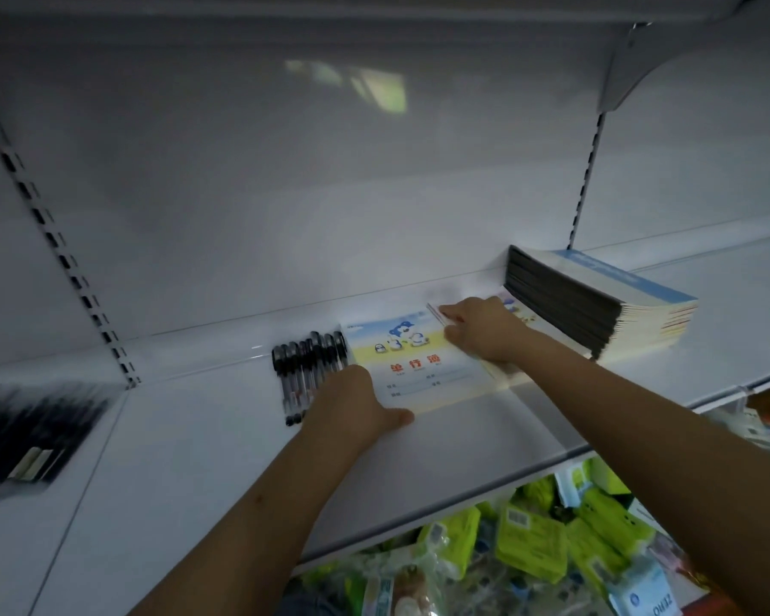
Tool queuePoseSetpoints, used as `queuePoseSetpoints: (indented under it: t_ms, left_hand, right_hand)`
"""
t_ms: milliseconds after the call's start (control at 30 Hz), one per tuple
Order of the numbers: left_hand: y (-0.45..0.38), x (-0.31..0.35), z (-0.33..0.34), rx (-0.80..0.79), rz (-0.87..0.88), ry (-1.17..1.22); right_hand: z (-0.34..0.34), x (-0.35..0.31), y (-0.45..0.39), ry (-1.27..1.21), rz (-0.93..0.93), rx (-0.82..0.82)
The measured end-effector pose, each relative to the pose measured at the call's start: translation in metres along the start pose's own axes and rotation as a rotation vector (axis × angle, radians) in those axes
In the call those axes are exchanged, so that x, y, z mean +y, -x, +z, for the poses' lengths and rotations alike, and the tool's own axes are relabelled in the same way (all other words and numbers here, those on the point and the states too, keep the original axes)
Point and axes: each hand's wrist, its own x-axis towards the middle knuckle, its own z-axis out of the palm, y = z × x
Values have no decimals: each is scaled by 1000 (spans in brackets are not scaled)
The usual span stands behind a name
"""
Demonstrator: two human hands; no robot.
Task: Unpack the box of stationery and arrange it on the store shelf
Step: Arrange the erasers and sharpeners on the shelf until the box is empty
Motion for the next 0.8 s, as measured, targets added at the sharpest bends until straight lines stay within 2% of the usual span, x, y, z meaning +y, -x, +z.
queuePoseSetpoints:
  t_ms: [100,167,200,267,300,367,433,467,567,633,800]
  left_hand:
    - [4,-1,-1,-48,50,32]
    - [11,-5,-11,-52,96,74]
    - [15,-8,-19,-14,101,98]
    - [23,-19,-37,170,102,81]
    - [26,-27,-45,266,129,34]
    - [26,-49,-52,362,246,-123]
    - [20,-73,-48,244,282,-254]
    - [16,-82,-42,146,239,-294]
    - [4,-95,-27,-39,101,-364]
    - [-4,-93,-25,-44,97,-376]
    - [-7,-87,-19,31,152,-345]
  right_hand:
    - [1,1,-5,55,7,-51]
    - [-1,-6,-4,6,-10,21]
    - [-2,-12,-1,-46,-32,112]
    - [-4,-33,8,-157,-132,287]
    - [-4,-46,13,-208,-207,315]
    - [-2,-75,18,-257,-354,242]
    - [8,-99,19,-210,-435,152]
    - [15,-108,19,-169,-451,153]
    - [29,-116,15,-141,-331,110]
    - [32,-115,13,-188,-246,72]
    - [31,-117,17,-181,-246,81]
